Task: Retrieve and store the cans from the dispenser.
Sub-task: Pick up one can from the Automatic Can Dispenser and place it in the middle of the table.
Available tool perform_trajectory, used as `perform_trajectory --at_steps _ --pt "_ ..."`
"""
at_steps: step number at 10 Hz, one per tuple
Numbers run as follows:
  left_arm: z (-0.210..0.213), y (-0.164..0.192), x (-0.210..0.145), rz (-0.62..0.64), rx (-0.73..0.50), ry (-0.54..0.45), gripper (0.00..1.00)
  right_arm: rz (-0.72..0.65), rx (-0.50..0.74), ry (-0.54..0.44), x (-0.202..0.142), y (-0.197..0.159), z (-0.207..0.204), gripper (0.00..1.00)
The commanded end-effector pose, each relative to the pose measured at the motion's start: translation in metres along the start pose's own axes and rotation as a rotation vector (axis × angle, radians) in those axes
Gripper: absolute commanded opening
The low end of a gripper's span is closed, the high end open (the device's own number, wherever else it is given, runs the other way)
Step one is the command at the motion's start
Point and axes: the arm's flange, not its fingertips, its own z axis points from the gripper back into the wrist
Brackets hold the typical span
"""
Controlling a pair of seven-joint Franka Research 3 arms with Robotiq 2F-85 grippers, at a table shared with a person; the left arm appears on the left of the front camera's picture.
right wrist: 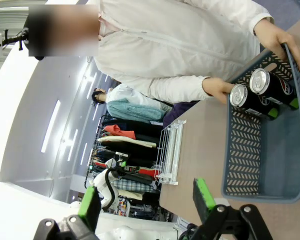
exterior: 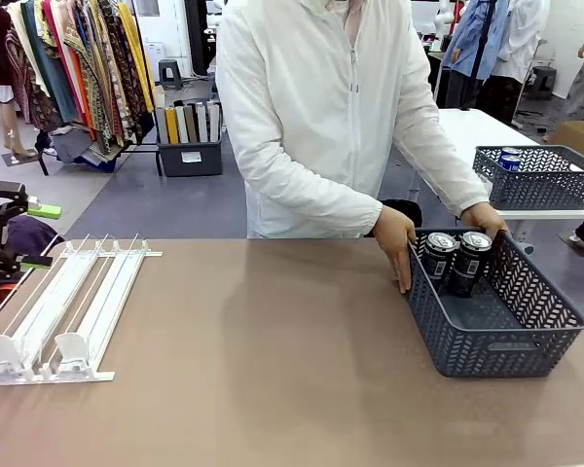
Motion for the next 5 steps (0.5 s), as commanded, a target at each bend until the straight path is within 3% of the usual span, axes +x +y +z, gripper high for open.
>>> perform_trajectory --at_steps 1,5 --pt "0.0035 -0.0005 -0.0006 0.004 0.004 0.013 1.00 0.013 0.019 -0.012 0.0033 0.0031 -0.0008 1.00" --pt "0.0035 -0.0005 -0.0006 0.004 0.004 0.013 1.00 0.013 0.019 -0.012 0.0033 0.0031 -0.0008 1.00"
